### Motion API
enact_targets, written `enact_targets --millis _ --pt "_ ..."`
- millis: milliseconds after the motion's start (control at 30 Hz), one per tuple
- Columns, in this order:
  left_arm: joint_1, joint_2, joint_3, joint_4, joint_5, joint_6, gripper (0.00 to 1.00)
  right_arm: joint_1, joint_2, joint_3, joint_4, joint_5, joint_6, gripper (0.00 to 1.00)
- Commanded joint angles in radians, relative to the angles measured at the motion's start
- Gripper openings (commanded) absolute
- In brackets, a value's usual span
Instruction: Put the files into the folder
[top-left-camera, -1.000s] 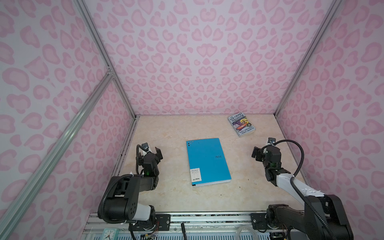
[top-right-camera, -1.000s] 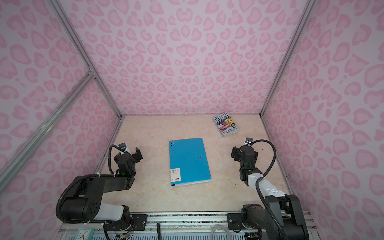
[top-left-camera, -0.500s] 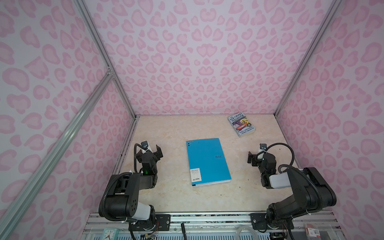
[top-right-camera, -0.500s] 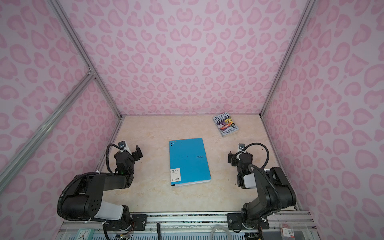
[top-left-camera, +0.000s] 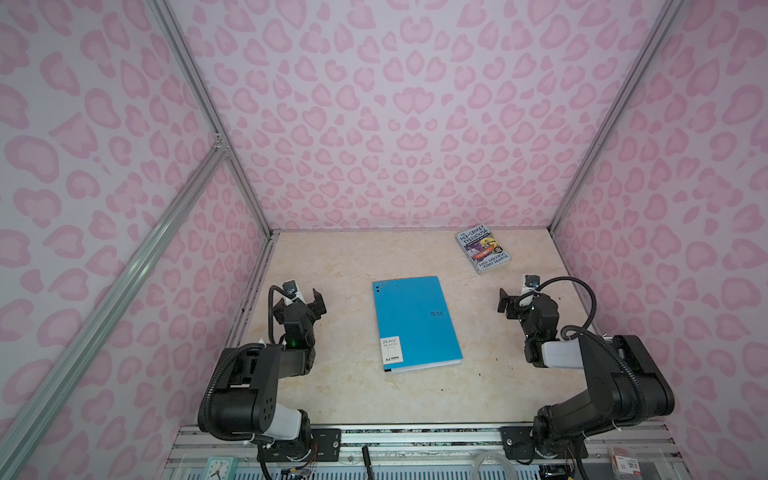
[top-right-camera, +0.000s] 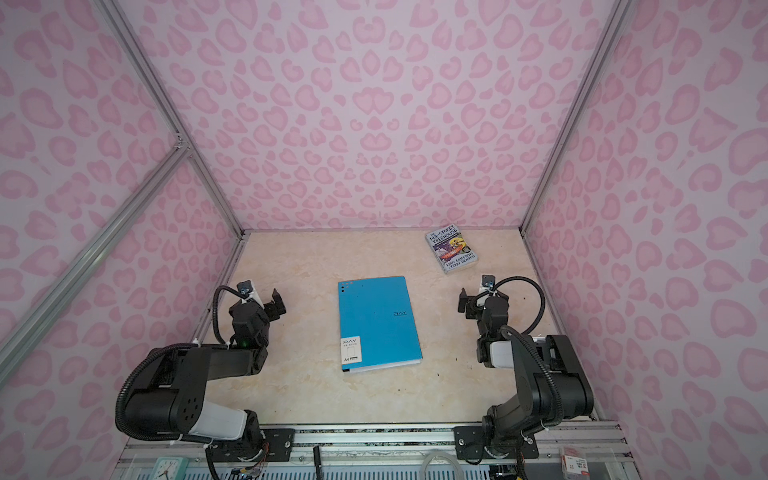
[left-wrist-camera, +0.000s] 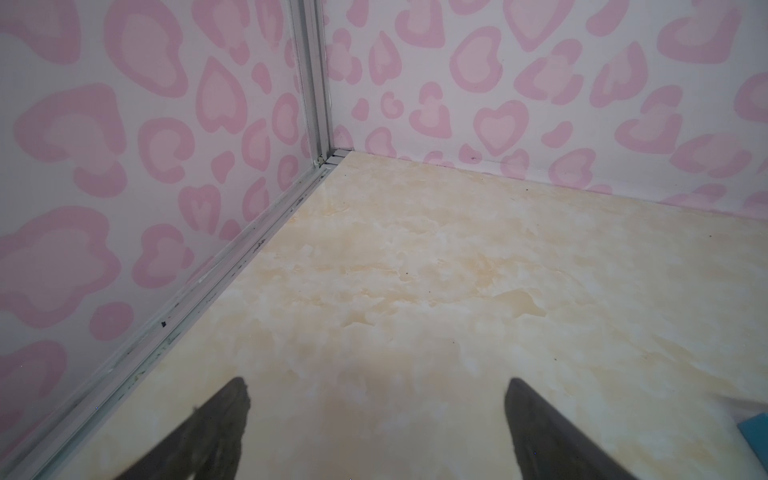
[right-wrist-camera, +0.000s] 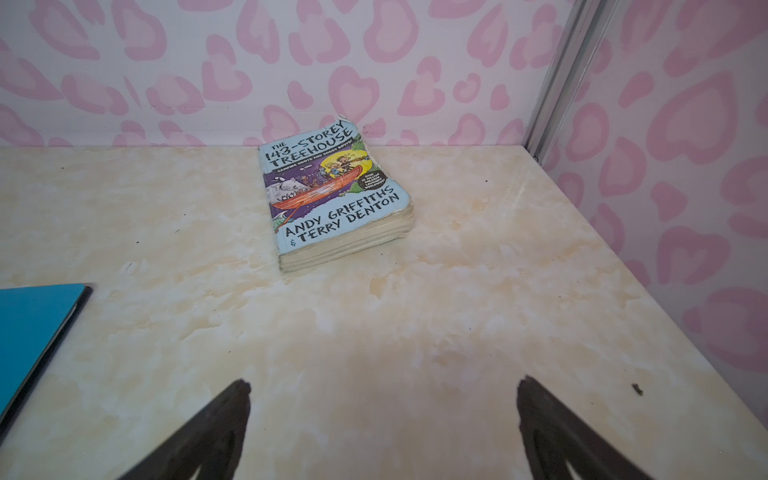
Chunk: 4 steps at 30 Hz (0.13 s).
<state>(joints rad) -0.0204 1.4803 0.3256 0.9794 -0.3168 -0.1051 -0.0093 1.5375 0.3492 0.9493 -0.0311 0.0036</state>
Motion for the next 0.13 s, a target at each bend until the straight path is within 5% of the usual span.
enact_targets --millis 0,100 --pt "0.006 0.002 0.007 0.008 0.012 -0.002 0.97 0.000 -0.002 0.002 -0.005 -0.003 -0.007 1.00" --pt "0.002 -0.009 -0.014 0.033 0.013 0.004 0.97 0.000 -0.001 0.002 -0.001 -0.003 -0.007 1.00"
